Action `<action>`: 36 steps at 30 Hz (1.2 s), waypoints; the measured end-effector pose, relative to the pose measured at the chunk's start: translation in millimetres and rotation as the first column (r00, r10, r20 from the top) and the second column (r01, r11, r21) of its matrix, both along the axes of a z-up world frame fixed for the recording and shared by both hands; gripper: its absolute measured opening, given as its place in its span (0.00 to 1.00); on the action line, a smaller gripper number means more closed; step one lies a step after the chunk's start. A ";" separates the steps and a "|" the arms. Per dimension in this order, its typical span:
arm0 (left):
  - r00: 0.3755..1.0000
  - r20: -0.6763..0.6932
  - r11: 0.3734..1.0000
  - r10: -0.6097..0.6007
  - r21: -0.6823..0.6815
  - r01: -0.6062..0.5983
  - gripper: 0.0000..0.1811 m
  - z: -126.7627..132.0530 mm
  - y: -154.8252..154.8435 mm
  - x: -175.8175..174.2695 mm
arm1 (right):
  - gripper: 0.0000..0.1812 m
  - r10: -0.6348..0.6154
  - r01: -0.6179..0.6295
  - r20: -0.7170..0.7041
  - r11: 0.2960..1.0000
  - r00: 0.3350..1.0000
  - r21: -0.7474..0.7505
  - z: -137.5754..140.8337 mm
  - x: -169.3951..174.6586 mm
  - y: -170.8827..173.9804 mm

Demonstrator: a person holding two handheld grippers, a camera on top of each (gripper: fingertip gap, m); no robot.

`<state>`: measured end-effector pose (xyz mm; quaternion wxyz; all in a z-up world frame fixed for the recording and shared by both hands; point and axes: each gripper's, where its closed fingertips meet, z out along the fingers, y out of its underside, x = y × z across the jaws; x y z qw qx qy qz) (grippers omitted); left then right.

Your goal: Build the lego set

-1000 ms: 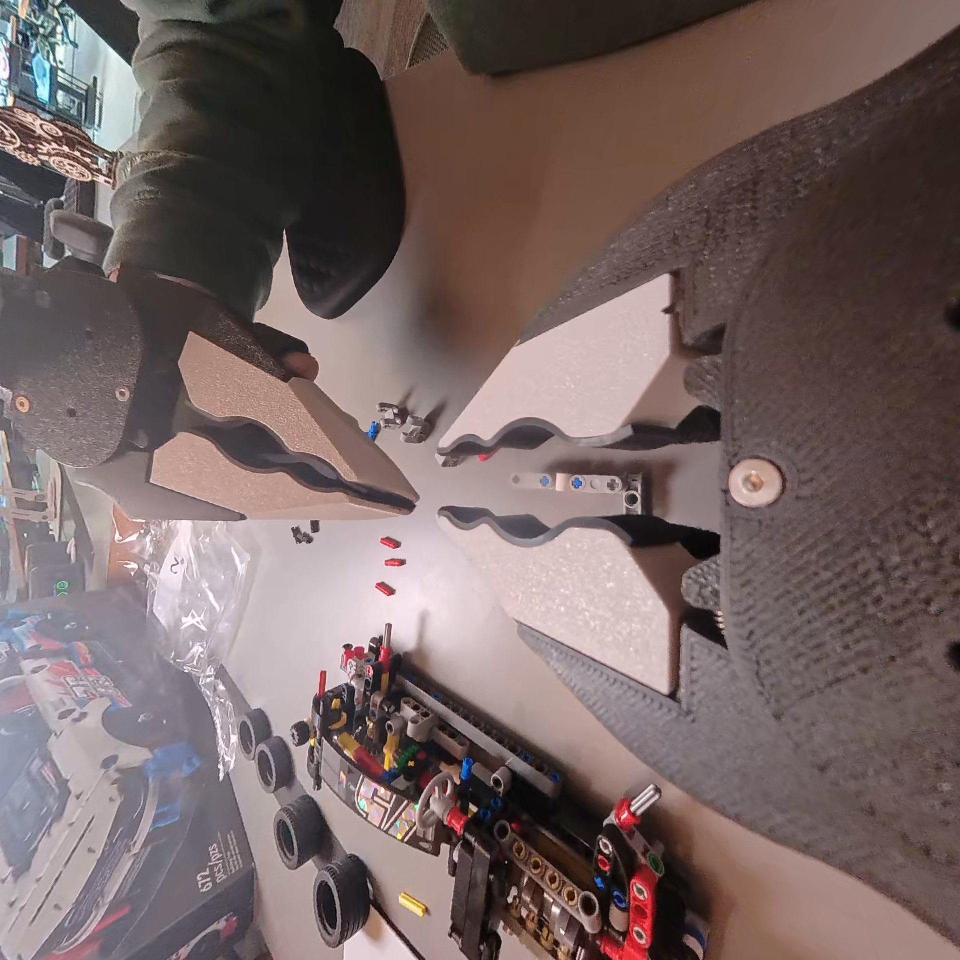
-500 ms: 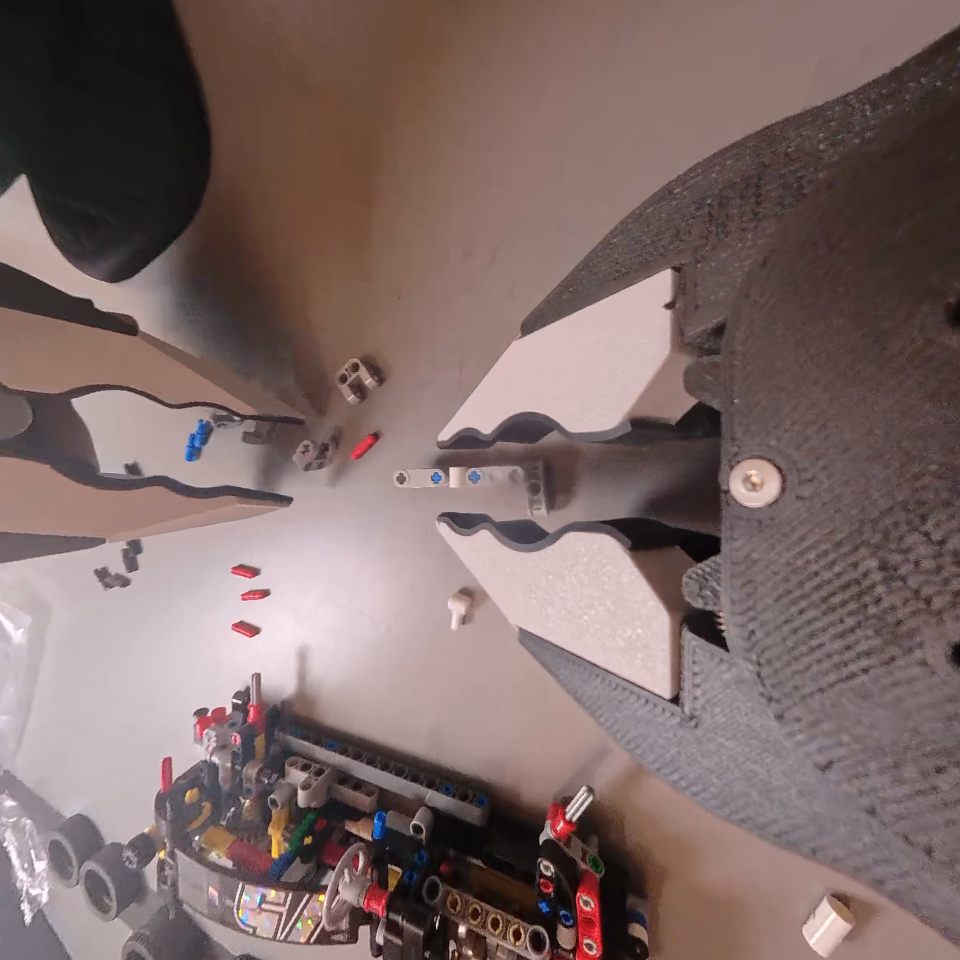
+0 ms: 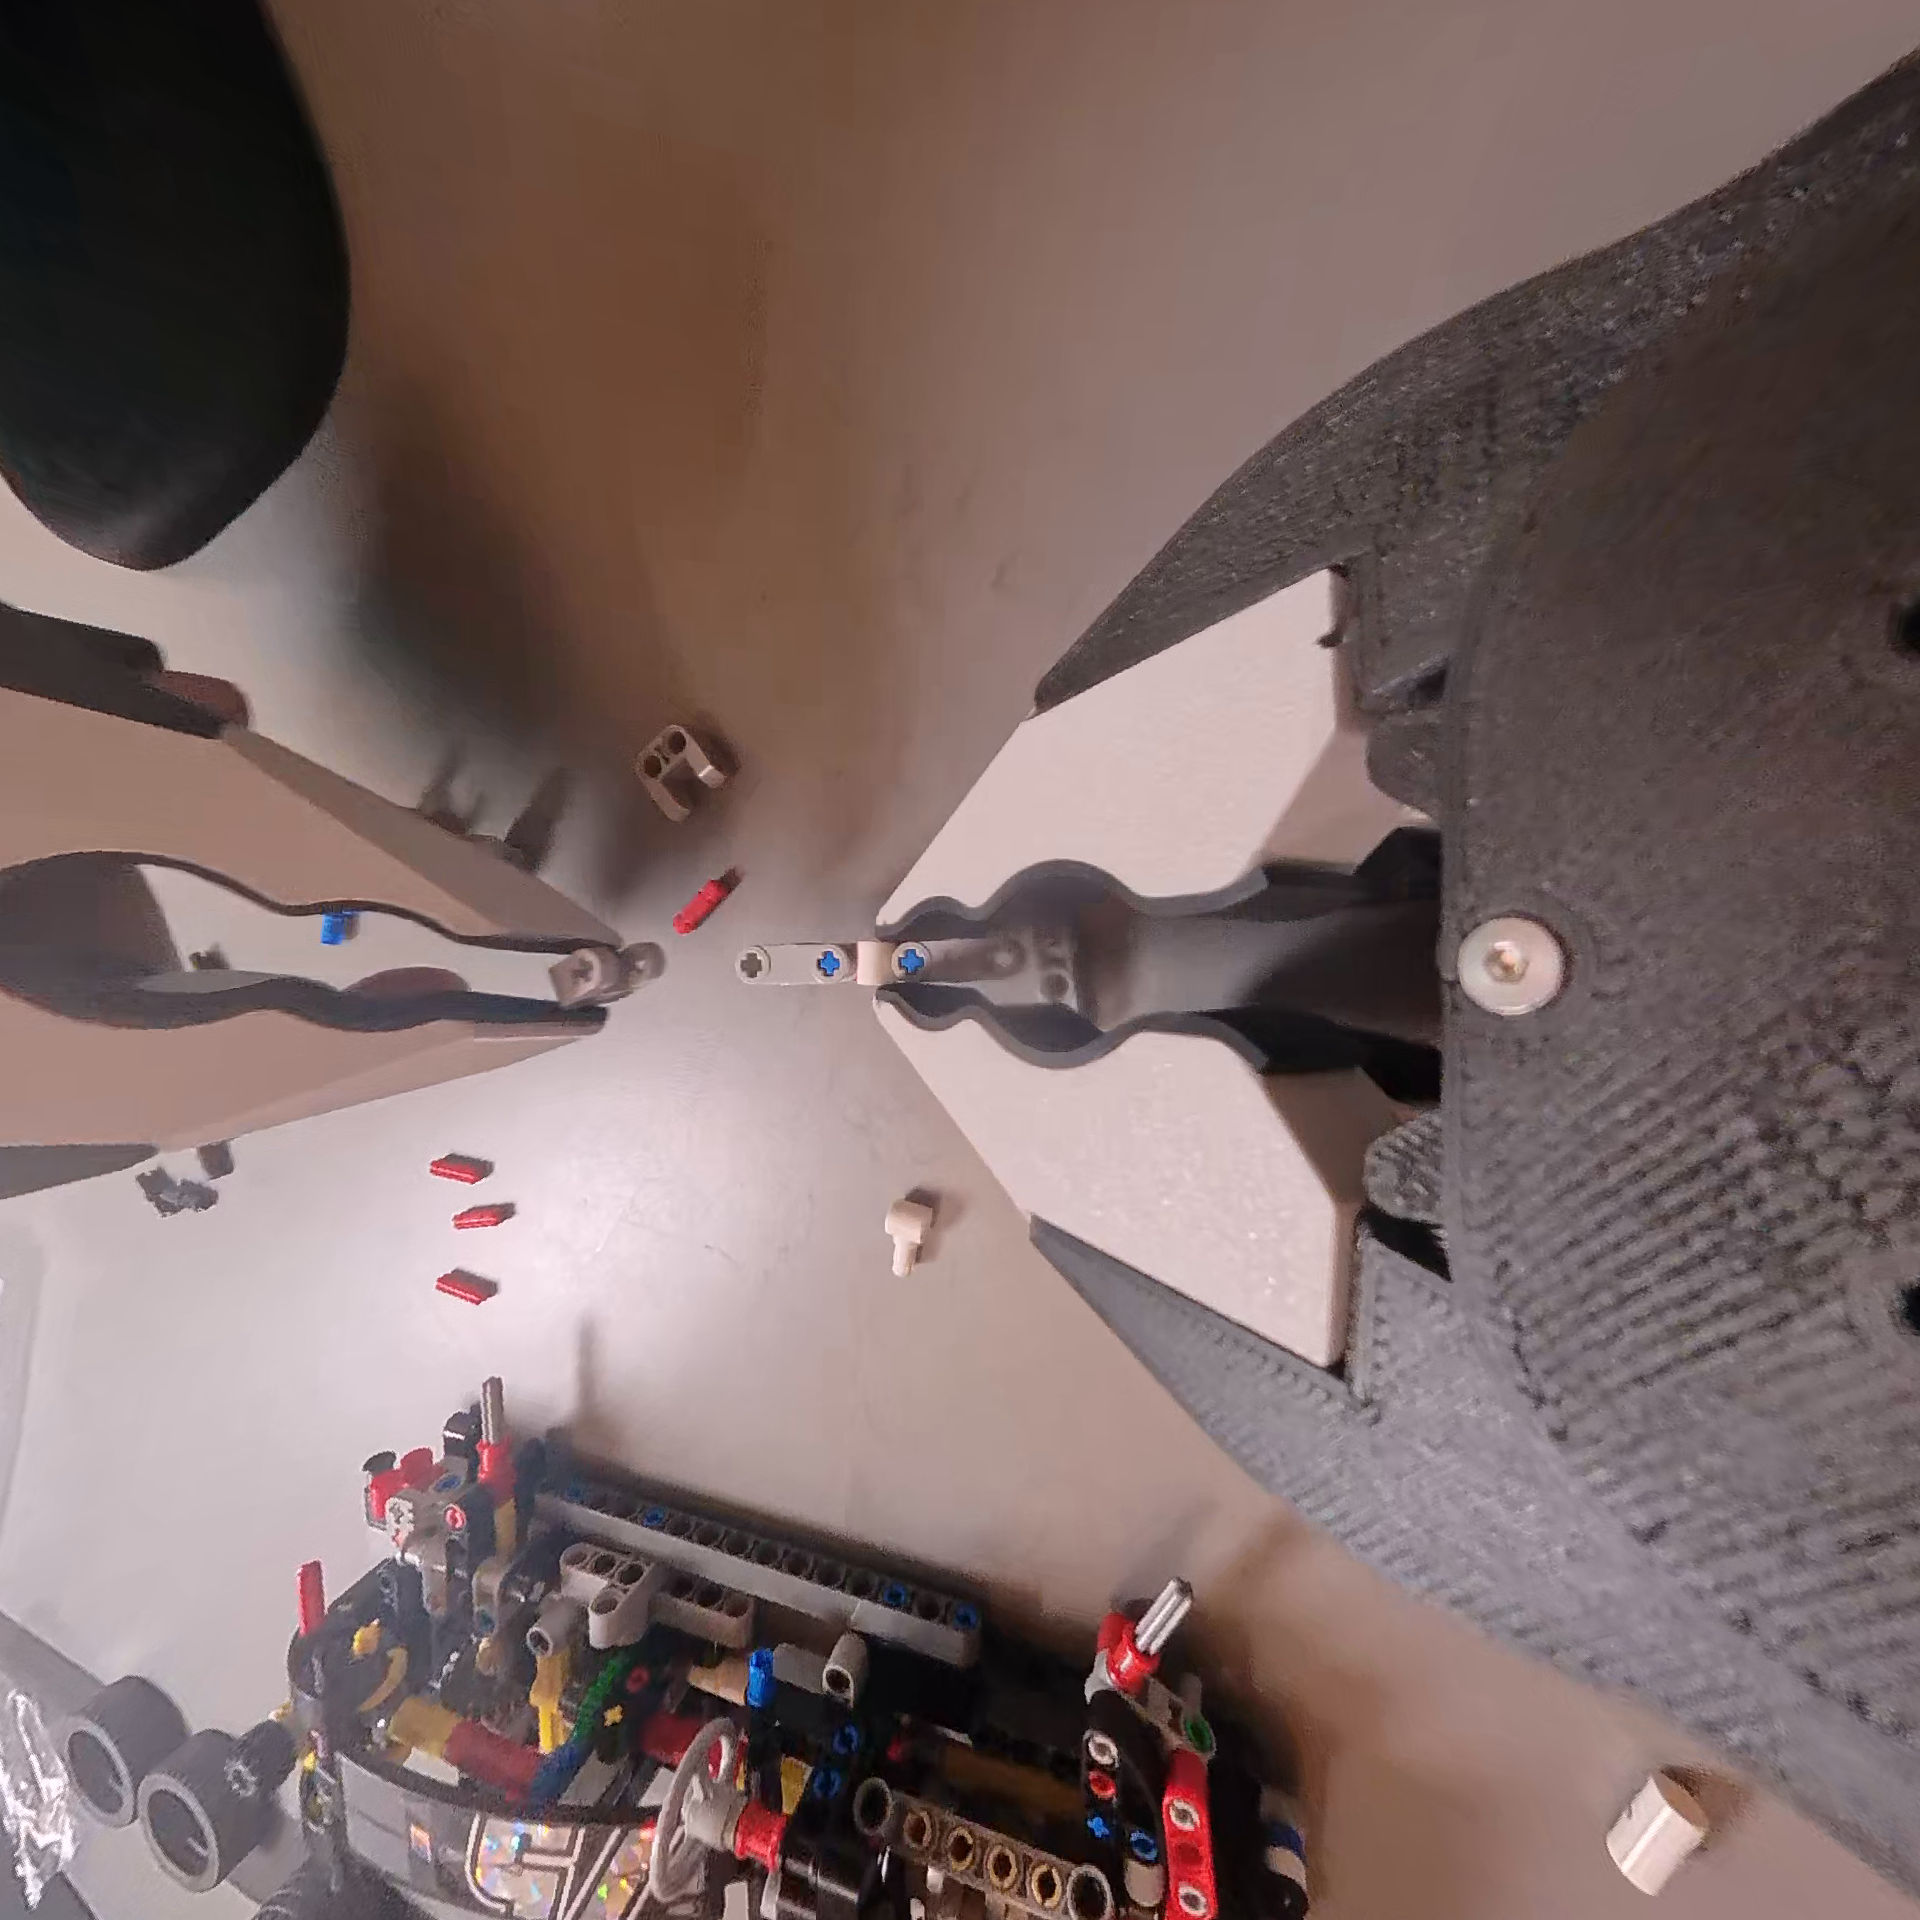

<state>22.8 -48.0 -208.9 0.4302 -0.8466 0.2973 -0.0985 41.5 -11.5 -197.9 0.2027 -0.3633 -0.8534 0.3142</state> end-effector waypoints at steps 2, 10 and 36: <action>0.998 0.054 1.000 0.007 -0.004 -0.007 0.03 5.5 -0.5 0.3 | 0.05 -0.010 0.010 0.020 1.000 1.000 0.010 -4.4 -1.5 -4.2; 0.975 0.215 0.994 0.052 -0.105 -0.030 0.03 7.4 -2.8 0.0 | 0.05 -0.095 0.101 0.076 0.993 0.993 -0.069 -11.5 -11.9 -11.6; 0.982 0.155 0.980 0.113 -0.177 -0.085 0.03 -7.1 -1.3 -2.5 | 0.05 -0.205 0.223 0.184 0.971 0.961 -0.085 -20.2 -13.3 -9.5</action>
